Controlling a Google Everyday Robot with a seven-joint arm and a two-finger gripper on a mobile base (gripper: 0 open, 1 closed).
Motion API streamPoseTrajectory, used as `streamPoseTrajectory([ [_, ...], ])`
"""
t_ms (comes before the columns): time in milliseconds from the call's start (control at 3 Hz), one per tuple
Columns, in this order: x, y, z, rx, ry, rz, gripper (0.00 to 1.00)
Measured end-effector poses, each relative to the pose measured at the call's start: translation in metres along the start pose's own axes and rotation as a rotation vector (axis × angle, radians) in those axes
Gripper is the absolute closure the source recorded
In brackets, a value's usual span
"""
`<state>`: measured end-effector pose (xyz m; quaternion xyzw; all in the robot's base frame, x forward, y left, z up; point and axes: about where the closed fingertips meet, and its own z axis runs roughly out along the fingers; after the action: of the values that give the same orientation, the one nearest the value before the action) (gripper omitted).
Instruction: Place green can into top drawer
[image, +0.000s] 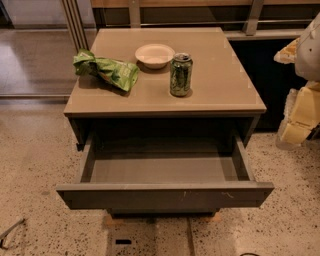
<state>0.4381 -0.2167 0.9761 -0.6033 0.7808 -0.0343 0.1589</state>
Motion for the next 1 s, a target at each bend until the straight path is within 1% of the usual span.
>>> streamPoseTrajectory([
  [333, -0.001, -0.007, -0.001, 0.021, 0.001, 0.001, 0.0],
  [667, -0.012, -0.04, 0.01, 0.064, -0.052, 0.0, 0.0],
  [1000, -0.031, -0.089, 0.032, 0.109, -0.137, 0.007, 0.0],
])
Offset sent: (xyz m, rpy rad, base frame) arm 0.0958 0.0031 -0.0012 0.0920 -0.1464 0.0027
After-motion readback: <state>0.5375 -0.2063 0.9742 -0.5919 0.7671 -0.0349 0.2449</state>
